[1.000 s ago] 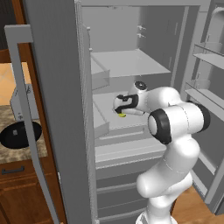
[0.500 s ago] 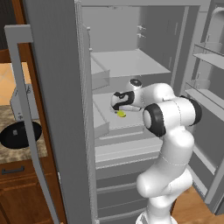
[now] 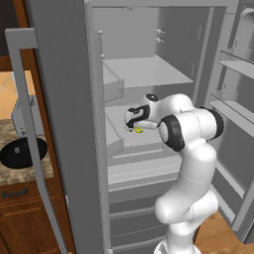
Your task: Grab a lemon wedge from the fridge and one ice cube from the ice bowl, and put them in the glass of lemonade.
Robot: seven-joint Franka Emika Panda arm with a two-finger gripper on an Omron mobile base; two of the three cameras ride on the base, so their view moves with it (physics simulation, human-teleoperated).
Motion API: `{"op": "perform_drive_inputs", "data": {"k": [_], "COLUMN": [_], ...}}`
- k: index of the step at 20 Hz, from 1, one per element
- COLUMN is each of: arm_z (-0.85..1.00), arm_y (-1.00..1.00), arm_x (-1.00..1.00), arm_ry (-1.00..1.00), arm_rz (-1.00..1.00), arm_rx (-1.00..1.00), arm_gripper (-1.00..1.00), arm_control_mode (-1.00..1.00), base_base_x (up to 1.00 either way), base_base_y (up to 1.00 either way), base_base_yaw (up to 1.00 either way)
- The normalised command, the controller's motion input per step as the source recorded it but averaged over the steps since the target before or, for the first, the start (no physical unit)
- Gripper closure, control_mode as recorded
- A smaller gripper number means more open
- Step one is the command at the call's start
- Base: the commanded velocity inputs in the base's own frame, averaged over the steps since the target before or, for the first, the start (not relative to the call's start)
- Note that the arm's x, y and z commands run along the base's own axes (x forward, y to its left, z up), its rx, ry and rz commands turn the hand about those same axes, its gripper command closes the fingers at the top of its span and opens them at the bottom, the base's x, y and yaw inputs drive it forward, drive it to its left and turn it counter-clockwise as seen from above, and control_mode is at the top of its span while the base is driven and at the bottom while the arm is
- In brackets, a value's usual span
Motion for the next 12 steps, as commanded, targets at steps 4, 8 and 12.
{"op": "perform_drive_inputs", "data": {"k": [4,8,12], "arm_z": [-0.38,-0.11,-0.08], "arm_y": [0.01,0.09,0.14], "arm_x": [0.0,0.0,0.0], "arm_ry": [0.0,0.0,0.01], "arm_rz": [0.02,0.01,0.0], "arm_rx": [0.0,0.0,0.0], "arm_gripper": [-1.0,-1.0,1.0], "arm_control_mode": [-1.0,-1.0,-1.0], "base_base_x": [0.0,0.0,0.0], "base_base_y": [0.0,0.0,0.0], "base_base_yaw": [0.0,0.0,0.0]}}
